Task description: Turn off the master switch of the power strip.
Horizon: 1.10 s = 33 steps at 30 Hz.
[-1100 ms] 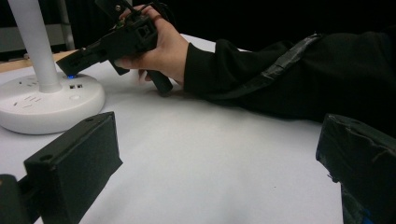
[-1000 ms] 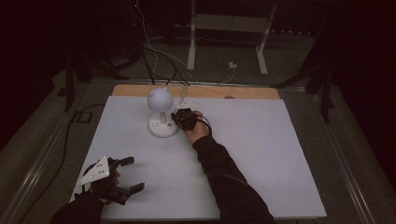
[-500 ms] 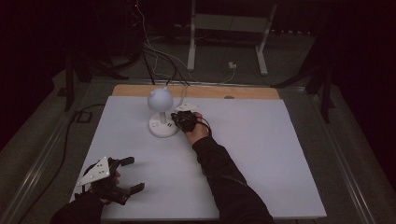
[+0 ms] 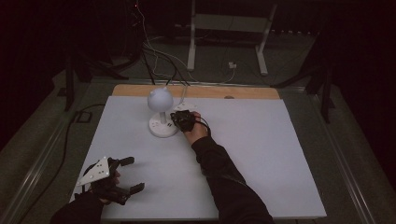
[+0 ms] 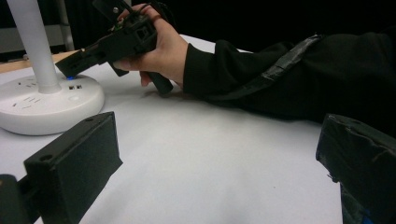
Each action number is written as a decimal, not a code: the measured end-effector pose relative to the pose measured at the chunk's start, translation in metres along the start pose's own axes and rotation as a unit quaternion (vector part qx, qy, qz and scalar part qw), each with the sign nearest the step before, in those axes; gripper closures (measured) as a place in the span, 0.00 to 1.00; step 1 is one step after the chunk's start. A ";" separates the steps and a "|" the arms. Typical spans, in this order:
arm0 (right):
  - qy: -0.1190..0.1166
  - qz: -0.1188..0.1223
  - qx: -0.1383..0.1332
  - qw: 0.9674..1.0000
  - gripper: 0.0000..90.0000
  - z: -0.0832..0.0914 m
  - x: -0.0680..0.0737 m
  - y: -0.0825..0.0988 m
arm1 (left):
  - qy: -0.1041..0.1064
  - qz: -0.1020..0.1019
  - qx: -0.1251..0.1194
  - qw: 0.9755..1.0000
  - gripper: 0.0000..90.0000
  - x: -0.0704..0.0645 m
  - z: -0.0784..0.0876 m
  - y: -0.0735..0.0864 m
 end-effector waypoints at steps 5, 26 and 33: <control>0.003 0.001 -0.004 1.000 0.96 0.002 0.000 0.001 | 0.000 0.000 -0.001 1.000 0.00 0.000 0.000 0.000; -0.018 -0.017 -0.025 0.999 0.39 0.028 -0.008 -0.011 | -0.001 -0.001 -0.002 1.000 0.00 0.000 0.000 0.000; -0.041 -0.027 -0.022 0.999 0.16 0.039 -0.012 -0.011 | -0.001 -0.001 -0.002 1.000 0.00 0.000 0.000 0.000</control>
Point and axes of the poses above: each handheld gripper's, and its own axes: z roughly backward along the jaws, y roughly out of its underside, x roughly to its left, the point moved 5 cm from there along -z, roughly forward along the jaws, and after that the axes turned 9 degrees about -z, right-handed, at the moved point
